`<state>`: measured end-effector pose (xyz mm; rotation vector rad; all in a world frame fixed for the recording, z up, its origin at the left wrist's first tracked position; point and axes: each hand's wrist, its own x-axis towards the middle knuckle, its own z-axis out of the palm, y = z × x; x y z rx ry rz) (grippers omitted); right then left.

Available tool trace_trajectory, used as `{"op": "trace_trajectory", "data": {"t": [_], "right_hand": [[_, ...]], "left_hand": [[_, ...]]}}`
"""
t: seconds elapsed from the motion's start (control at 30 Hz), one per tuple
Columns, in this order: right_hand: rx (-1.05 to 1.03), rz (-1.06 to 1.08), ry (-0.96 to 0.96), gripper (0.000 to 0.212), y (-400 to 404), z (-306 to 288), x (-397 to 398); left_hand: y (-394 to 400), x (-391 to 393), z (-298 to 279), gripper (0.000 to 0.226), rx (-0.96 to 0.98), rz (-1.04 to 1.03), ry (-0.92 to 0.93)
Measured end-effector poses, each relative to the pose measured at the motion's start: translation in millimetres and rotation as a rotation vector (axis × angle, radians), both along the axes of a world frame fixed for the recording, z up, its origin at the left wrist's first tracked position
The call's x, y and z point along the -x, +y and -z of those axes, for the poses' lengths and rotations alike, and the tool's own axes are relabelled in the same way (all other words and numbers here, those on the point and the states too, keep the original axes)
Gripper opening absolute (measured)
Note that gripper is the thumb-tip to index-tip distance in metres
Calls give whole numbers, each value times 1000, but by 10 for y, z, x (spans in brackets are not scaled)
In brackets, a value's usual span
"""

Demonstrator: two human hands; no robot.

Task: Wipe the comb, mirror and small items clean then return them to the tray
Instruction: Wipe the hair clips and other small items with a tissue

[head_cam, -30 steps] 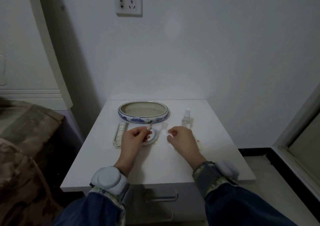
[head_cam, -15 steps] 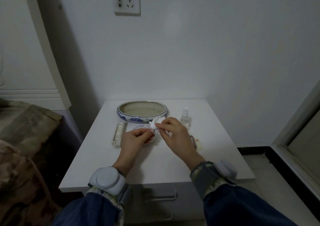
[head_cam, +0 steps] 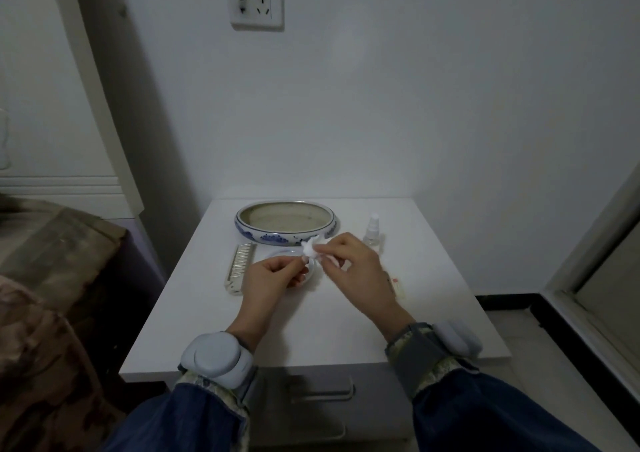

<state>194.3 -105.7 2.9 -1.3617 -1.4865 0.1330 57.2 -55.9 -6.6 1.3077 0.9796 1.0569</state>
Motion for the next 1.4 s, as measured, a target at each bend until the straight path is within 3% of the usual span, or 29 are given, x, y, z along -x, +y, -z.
{"op": "trace_trajectory", "data": {"t": [0.2, 0.47, 0.67, 0.93, 1.0, 1.07, 1.13, 1.2, 1.3, 1.4], "right_hand": [[38, -22, -41, 21, 5, 28, -15], [-5, 210, 71, 20, 31, 47, -100], [37, -30, -58, 24, 0, 60, 20], [65, 94, -40, 21, 35, 101, -56], [82, 167, 87, 20, 43, 77, -86], [147, 120, 411, 17, 43, 2, -112], [248, -70, 757, 16, 43, -64, -136], [347, -294, 943, 18, 58, -63, -144], [445, -474, 1001, 23, 64, -23, -130], [506, -523, 988, 22, 44, -19, -149]], "left_hand": [[-30, 8, -8, 15, -56, 18, 34], [-40, 2, -20, 19, -11, 21, 23], [-45, 11, -18, 15, -13, 13, 27], [-30, 14, -6, 14, -43, 55, 73], [-38, 6, -28, 14, -26, 71, 9], [-43, 5, -44, 13, 19, 101, -93], [-48, 1, -53, 13, 46, 155, -153], [-60, -3, -55, 16, 44, 208, -173], [-72, -5, -54, 18, 31, 235, -181], [-71, 6, -35, 19, 13, 228, -147]]}}
